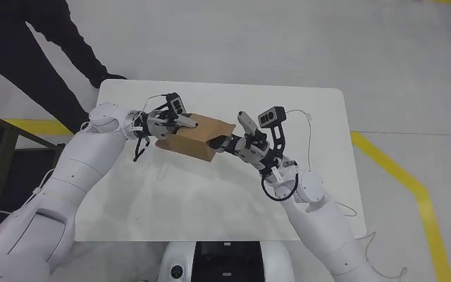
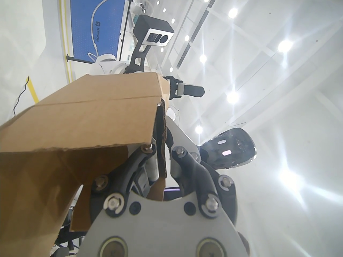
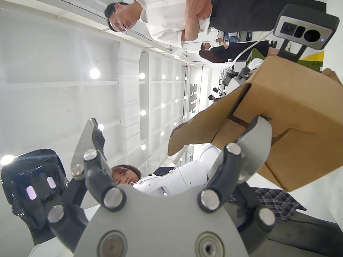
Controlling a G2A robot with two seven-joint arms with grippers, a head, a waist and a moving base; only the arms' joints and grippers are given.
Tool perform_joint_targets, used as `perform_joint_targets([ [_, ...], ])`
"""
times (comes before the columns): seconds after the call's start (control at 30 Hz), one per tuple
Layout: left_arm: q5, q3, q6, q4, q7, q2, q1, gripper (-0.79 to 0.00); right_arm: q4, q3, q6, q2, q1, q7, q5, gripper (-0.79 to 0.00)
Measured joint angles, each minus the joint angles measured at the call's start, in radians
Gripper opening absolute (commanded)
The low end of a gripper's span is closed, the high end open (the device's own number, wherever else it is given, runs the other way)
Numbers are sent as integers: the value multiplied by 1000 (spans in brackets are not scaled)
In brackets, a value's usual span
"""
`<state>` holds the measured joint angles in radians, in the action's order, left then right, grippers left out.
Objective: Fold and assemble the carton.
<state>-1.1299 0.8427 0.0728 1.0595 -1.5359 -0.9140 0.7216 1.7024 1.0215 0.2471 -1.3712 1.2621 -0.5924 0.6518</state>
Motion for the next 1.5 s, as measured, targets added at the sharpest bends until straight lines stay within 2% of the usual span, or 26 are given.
perform_joint_targets([
  [0.23,23,7,-29,-55,0,1,-22,-785,33,49,-1,9,28,8,-25,0],
  [0.53,127,-2,-111,-115,0,-11,-49,-785,110,108,-19,20,51,31,-92,0],
  [0.73,137,-4,-109,-114,0,-21,-52,-785,135,117,-28,28,34,42,-255,0],
  [1.03,125,-15,2,-87,0,-14,-65,-785,197,166,-55,55,24,-7,-665,0],
  [1.2,167,-58,65,-71,0,-2,-93,-785,201,187,-60,69,15,-41,-844,0],
  [1.5,122,-168,111,-31,0,30,-145,-785,200,199,-48,86,-8,-113,-1015,0],
])
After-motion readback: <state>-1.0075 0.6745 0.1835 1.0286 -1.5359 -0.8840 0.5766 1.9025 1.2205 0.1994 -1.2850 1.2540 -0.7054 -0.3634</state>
